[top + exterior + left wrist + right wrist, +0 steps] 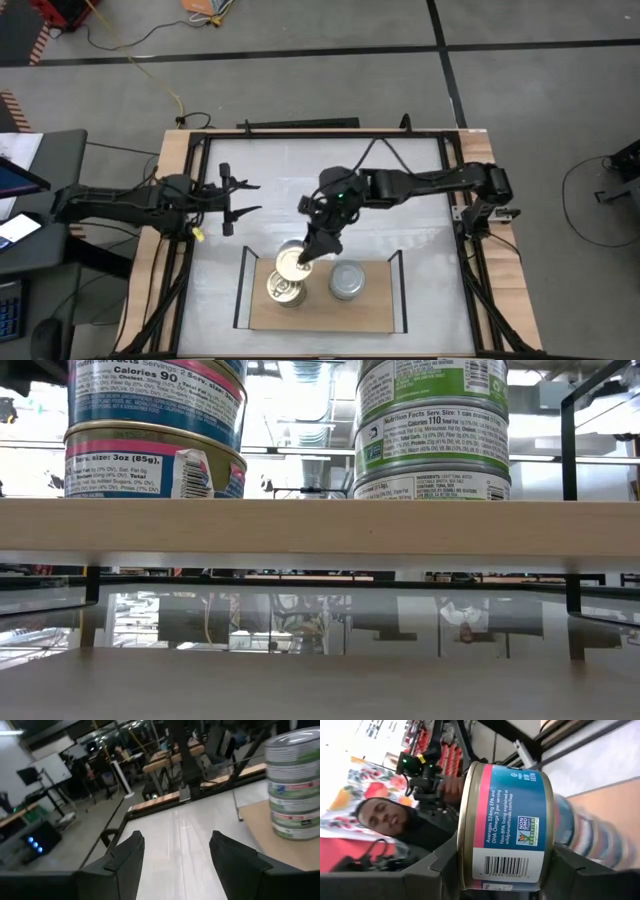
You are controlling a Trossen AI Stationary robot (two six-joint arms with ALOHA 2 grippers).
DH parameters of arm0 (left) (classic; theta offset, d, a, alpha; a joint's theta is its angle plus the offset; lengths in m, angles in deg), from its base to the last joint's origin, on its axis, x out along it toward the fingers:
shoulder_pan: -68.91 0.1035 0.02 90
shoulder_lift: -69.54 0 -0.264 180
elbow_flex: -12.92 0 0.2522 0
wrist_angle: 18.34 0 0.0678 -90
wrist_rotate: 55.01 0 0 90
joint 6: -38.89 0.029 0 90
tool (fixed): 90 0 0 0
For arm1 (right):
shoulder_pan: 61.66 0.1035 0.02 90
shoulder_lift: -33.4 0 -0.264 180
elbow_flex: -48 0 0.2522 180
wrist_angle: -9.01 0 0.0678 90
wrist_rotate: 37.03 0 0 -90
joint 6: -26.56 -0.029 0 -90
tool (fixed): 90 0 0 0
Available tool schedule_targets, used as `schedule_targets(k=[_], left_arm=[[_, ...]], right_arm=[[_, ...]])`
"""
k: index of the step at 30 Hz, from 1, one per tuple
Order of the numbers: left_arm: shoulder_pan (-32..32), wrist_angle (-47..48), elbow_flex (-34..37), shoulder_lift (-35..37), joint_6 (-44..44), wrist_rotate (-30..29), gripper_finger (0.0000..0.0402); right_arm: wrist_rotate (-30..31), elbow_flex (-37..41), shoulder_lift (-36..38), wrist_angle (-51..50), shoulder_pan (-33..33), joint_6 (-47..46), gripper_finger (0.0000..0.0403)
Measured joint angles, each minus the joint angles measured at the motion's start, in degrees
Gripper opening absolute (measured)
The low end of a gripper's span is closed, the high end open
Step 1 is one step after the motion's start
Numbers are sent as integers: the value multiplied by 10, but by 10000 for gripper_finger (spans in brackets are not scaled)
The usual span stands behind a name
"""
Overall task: Stack canned seafood by type on shelf
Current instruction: Stack the blue tuna can on top of the blue tuna can on the shelf
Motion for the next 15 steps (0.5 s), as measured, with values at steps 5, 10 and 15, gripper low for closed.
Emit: schedule_targets(k=[5,10,15], left_arm=[[-53,3,0,6,40,-14,215],[-104,3,0,6,70,-54,215],[-148,-5,0,6,96,-78,215]], right_arm=[[-33,-22,-33,19,12,-72,223],[-49,-32,-46,16,19,-121,223],[-48,-33,-45,33,22,-155,223]])
